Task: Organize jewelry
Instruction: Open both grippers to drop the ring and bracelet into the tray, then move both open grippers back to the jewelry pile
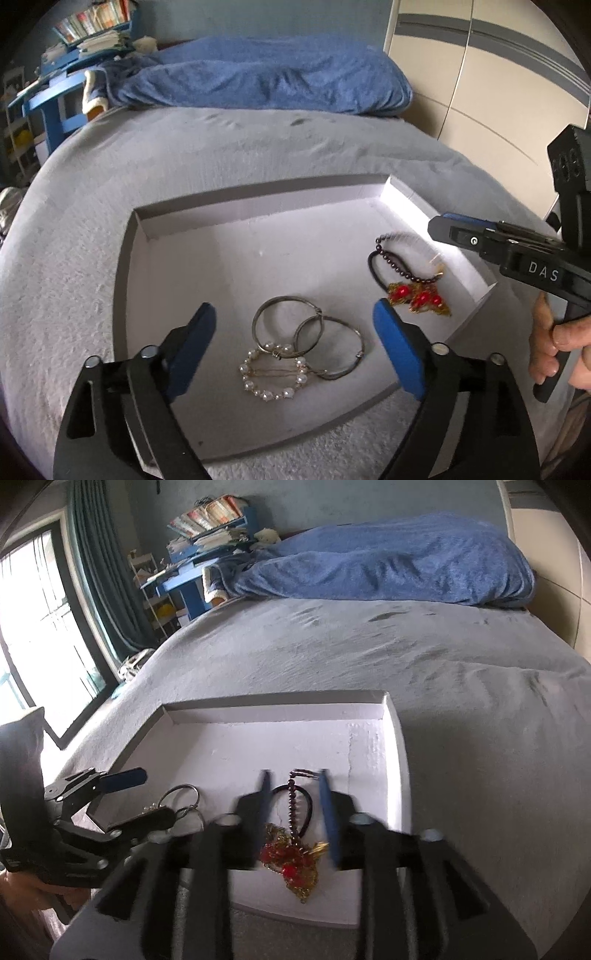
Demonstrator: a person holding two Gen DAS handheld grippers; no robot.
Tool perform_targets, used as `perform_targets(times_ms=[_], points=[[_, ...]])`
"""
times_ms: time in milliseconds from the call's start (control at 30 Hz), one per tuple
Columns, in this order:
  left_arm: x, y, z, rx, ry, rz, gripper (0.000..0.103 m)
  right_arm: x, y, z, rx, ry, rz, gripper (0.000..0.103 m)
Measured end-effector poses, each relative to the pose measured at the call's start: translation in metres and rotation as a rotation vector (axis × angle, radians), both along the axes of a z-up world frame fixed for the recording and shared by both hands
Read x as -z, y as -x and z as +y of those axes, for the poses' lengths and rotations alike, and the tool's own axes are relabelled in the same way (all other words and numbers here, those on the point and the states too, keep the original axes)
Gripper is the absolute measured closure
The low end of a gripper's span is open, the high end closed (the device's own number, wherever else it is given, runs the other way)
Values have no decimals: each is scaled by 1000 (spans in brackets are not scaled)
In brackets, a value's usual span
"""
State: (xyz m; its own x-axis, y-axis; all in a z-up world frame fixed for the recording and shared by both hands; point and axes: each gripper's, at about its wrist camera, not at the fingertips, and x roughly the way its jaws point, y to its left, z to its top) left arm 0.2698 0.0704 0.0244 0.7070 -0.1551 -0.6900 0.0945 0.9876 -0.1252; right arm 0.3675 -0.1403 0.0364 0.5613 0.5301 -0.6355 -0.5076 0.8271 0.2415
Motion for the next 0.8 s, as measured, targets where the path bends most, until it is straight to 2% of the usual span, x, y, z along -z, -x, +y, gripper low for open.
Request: perform_targets(times_ms=[133,333,800], points=[[-8,13,1,-13,1,-22,11,-6,6,-12,23,-24,-10,59],[-18,37,10,-29,4,-43,11,-14,15,-32,62,-70,-13,51],[-10,117,13,15,26,-4,11,-7,65,-56,86,-52,10,46]])
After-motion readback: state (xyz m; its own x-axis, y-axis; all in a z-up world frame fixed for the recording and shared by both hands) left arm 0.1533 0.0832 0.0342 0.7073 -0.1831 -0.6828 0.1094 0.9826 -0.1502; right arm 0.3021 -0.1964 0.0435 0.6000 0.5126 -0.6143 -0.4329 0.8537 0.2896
